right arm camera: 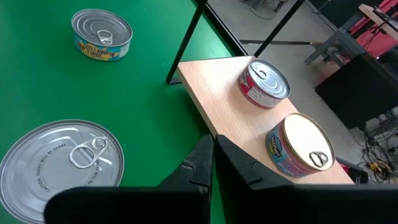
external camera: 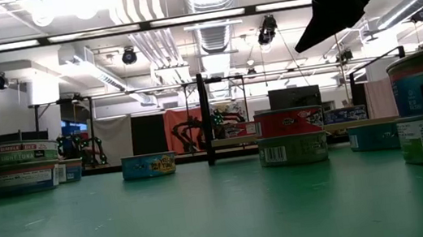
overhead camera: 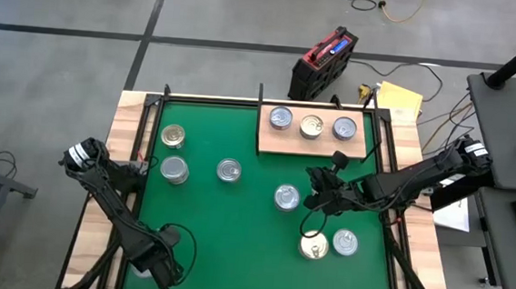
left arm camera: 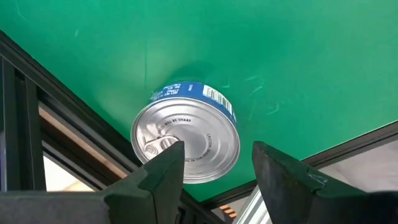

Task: Stack canned seafood by type on shelf
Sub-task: Adjust the blue tuna can on the table

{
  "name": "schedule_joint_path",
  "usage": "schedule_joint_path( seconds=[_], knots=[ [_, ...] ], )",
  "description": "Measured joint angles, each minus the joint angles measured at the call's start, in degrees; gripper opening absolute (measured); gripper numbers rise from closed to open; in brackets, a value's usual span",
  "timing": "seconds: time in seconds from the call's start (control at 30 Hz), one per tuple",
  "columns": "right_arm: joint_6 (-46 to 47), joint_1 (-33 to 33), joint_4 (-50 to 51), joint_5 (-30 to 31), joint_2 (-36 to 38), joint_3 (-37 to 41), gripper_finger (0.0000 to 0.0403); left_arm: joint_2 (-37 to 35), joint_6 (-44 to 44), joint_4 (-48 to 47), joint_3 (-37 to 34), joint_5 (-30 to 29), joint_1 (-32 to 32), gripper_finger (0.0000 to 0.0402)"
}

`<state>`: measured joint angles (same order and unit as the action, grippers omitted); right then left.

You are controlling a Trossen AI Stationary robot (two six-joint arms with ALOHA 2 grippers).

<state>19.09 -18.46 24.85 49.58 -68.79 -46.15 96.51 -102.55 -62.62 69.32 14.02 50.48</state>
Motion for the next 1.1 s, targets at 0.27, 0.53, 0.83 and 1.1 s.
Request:
schedule_joint_path(
  seconds=[0.27, 0.53, 0.83, 1.1],
  knots=[
    [0.00, 0.00, -0.27, 0.00, 0.00, 0.22, 0.0009, 0.00, 1.01, 3.25, 0.00, 0.04, -0.04, 0.0168],
    [0.00, 0.00, -0.27, 0.00, 0.00, 0.22, 0.0009, 0.00, -2.36, 3.24, -0.04, 0.04, -0.04, 0.0133],
    [0.04, 0.00, -0.31, 0.00, 0.00, 0.27, 0.0009, 0.02, -5.53, 1.42, -0.17, 3.84, -0.07, 0.0047],
    [0.44, 0.00, -0.29, 0.00, 0.00, 0.57, 0.0009, 3.97, -5.54, 0.74, -0.48, 4.85, 0.24, 0.0003]
  ],
)
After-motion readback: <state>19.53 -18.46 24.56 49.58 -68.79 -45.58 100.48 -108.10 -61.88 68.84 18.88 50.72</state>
